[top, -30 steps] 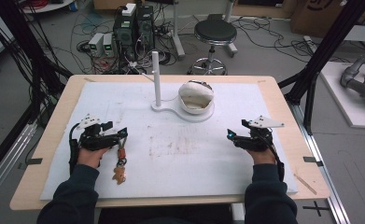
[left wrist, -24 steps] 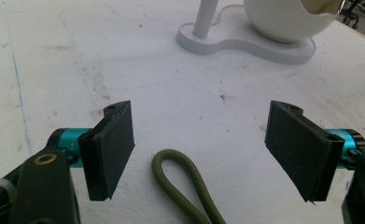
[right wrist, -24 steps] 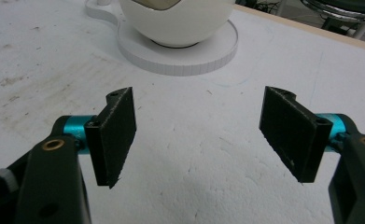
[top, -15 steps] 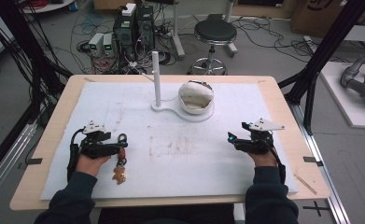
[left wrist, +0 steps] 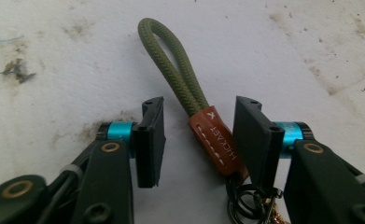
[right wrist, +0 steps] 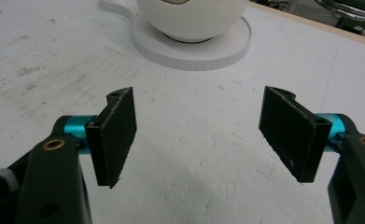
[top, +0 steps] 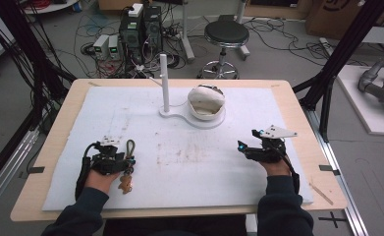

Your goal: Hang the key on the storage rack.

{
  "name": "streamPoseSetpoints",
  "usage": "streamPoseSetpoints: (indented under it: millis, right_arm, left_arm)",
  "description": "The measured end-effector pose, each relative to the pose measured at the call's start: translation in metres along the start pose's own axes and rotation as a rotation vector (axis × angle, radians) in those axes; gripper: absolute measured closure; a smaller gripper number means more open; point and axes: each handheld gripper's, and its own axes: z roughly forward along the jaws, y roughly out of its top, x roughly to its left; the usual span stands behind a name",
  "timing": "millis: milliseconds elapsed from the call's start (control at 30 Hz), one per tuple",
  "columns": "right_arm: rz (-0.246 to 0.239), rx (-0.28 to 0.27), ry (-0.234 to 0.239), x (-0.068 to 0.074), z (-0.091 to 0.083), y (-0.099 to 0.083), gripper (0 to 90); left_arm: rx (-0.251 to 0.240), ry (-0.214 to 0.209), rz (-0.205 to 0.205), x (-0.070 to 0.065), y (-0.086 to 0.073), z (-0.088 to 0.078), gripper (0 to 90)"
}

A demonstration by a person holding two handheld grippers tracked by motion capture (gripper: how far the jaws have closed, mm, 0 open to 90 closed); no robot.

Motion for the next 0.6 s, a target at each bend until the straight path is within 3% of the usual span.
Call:
streamPoseSetpoints:
  millis: [133, 167, 267, 333, 433, 533, 600]
  right_arm:
    - [-0.001, -0.002, -0.001, 0.0, -0.001, 0.0, 28.0]
    - [-0.001, -0.003, -0.002, 0.0, -0.001, 0.0, 28.0]
    - [0.001, -0.001, -0.002, 0.0, -0.001, 0.0, 28.0]
    - [0.005, -0.001, 0.0, 0.0, -0.001, 0.0, 28.0]
    - [0.0, 0.002, 0.0, 0.0, 0.0, 0.0, 28.0]
    - [0.004, -0.002, -0.003, -0.001, -0.001, -0.001, 28.0]
    - [0.01, -0.006, -0.005, -0.001, -0.003, -0.001, 28.0]
  left_arm:
    - [0.001, 0.019, 0.039, -0.006, 0.0, 0.001, 55.4]
    - [0.007, 0.03, 0.074, -0.009, 0.0, 0.001, 60.0]
    - [0.017, 0.034, 0.113, -0.015, 0.001, 0.002, 67.9]
    - [0.017, -0.003, 0.109, -0.015, 0.002, 0.002, 71.7]
    - [0.012, -0.023, 0.121, -0.016, 0.004, 0.002, 75.7]
    - [-0.015, -0.095, 0.071, -0.012, 0.006, 0.002, 76.1]
    - [-0.042, -0.113, 0.039, -0.009, 0.007, 0.0, 76.1]
